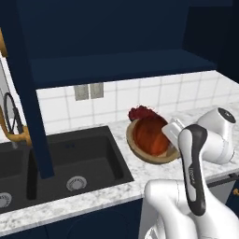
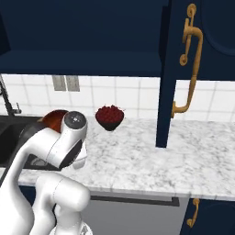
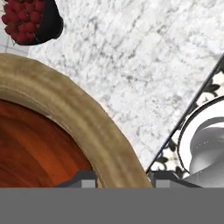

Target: Pick up the bowls on the counter and stack them on top of one another in the open cabinet. Place the smaller bowl on top of the larger bowl.

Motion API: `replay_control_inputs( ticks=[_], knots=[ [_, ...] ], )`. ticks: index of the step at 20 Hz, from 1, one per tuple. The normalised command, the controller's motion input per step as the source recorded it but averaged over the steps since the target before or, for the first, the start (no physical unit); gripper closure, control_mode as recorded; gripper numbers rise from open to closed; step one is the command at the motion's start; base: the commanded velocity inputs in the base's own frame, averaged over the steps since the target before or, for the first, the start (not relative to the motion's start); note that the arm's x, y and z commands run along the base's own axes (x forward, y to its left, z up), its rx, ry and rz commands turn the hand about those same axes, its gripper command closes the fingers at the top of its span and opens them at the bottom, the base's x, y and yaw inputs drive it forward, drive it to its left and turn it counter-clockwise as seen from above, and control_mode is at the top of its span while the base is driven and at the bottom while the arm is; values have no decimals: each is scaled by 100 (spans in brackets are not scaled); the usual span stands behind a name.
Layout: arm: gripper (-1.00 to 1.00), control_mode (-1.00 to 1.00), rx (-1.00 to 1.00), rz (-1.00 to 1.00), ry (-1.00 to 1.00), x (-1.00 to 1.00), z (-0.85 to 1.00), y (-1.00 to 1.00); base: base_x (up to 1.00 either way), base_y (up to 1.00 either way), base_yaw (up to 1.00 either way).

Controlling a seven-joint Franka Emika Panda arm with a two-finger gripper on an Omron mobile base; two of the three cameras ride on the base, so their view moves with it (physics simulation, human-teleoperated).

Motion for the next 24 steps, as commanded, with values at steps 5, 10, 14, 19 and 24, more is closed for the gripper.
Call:
replay_control_inputs(
  ticks=[5,10,14,19,24],
  knots=[
    [100,-100,0,-9,-15,-19,80,0,0,0,0],
    [100,-100,0,-22,-21,12,100,7,0,0,0],
    [100,-100,0,-21,-22,32,100,0,0,0,0],
    [100,-100,1,-13,-25,0,100,-2,0,0,0],
    [100,-100,0,-10,-9,76,92,1,0,0,0]
  ],
)
